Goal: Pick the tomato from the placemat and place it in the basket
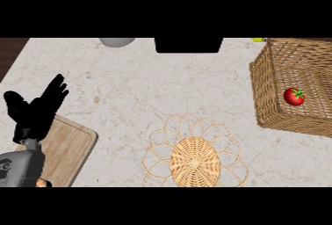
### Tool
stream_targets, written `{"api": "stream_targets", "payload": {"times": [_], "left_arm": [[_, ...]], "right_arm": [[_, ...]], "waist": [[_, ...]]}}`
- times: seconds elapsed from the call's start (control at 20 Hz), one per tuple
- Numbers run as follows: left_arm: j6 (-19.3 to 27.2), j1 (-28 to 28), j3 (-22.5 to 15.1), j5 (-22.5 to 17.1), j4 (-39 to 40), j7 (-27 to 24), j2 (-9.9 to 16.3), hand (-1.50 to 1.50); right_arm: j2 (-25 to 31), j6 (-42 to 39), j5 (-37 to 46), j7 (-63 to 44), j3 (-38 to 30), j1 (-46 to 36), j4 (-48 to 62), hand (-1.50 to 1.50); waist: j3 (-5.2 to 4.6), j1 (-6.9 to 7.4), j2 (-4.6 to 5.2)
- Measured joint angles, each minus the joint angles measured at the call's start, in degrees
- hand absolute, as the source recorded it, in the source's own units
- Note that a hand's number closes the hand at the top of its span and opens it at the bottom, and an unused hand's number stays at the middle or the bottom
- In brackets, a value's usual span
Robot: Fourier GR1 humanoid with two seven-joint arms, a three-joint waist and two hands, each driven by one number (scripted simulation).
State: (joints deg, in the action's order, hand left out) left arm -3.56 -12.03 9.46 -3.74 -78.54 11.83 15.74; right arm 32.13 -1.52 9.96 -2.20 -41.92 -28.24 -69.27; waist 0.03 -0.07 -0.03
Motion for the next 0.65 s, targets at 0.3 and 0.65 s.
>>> {"api": "stream_targets", "payload": {"times": [0.3, 0.65], "left_arm": [[0.28, 0.7, -0.21, -0.04, -1.71, 1.01, -0.46, 0.0], [0.22, 0.71, -0.27, -0.27, -3.2, 1.96, -0.63, 0.0]], "right_arm": [[11.21, -9.39, -9.11, 1.64, -9.69, 1.97, 12.36, -1.5], [23.29, -24.83, -12.03, 12.36, -14.03, 9.96, 29.92, -1.5]], "waist": [[0.05, -0.02, 0.06], [0.19, 0.16, 0.27]]}}
